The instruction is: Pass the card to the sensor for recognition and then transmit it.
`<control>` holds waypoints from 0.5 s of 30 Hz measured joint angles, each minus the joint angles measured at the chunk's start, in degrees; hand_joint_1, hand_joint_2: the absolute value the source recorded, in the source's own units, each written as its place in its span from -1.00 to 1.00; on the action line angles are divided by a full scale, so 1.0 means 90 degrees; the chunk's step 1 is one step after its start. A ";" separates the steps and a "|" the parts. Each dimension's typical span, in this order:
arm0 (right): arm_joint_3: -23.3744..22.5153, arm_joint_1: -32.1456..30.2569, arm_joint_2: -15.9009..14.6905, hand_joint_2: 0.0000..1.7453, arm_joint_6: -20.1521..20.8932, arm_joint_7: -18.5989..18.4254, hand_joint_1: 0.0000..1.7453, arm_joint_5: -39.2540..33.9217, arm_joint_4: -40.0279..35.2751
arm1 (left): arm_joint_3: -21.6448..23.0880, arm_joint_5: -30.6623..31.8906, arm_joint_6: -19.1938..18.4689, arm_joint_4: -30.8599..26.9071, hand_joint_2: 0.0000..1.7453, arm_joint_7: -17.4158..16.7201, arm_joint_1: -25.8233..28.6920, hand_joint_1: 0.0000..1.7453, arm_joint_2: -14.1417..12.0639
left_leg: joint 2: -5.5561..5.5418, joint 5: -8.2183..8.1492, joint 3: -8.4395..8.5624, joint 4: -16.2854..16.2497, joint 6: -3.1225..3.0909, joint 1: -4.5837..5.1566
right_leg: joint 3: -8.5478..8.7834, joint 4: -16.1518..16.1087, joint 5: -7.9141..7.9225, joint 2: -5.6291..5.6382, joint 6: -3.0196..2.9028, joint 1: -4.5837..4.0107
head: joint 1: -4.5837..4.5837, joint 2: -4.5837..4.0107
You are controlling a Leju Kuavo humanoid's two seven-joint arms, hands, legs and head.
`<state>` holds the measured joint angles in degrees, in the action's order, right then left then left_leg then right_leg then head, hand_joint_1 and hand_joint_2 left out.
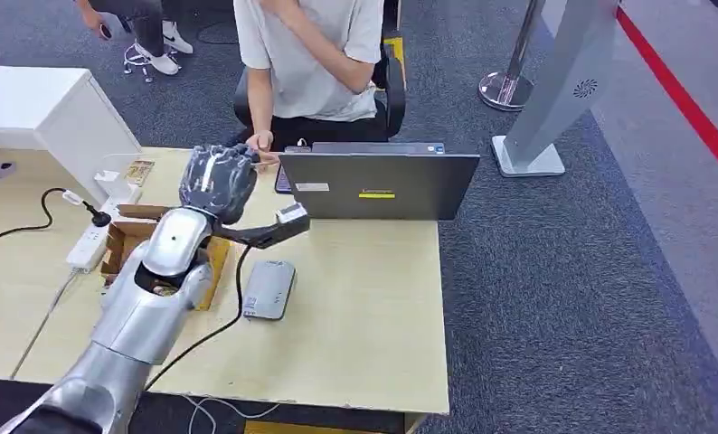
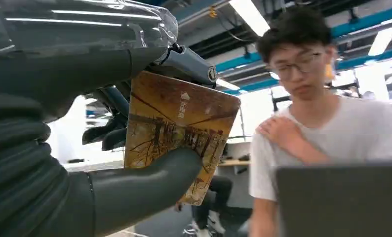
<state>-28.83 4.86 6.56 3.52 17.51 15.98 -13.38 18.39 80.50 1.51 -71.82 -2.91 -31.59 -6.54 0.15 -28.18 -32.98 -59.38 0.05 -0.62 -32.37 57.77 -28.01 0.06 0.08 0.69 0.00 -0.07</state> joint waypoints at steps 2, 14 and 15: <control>0.0000 0.0001 0.0005 -1.00 -0.0002 -0.0005 -1.00 0.0051 0.0002 | 0.0281 0.0037 -0.0199 -0.0007 1.00 -0.0063 0.0051 1.00 0.0105 | 0.0000 0.0000 0.0000 0.0000 0.0000 0.0000 | 0.0000 0.0000 0.0000 -0.0001 0.0000 0.0000 | 0.0000 0.0000; -0.0153 -0.0057 0.0010 -1.00 -0.0141 -0.0066 -1.00 0.0100 0.0015 | 0.0892 0.0620 -0.0304 0.0000 1.00 -0.1062 0.0448 1.00 0.0454 | 0.0003 -0.0001 0.0000 0.0002 0.0000 -0.0001 | -0.0001 0.0002 -0.0001 0.0001 0.0000 0.0000 | -0.0002 0.0000; -0.0161 -0.0071 0.0010 -1.00 -0.0143 -0.0066 -1.00 0.0100 0.0017 | 0.0895 0.0629 -0.0243 -0.0012 1.00 -0.1120 0.0522 1.00 0.0464 | 0.0002 -0.0001 0.0000 0.0002 0.0000 -0.0001 | -0.0001 0.0002 -0.0001 0.0001 0.0000 0.0000 | 0.0000 0.0000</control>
<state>-30.27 4.22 6.64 2.23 16.92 16.87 -13.22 26.45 86.16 -0.68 -71.93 -12.99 -26.89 -2.36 0.17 -28.18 -32.98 -59.37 0.05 -0.63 -32.38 57.78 -28.02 0.07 0.08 0.69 0.00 -0.07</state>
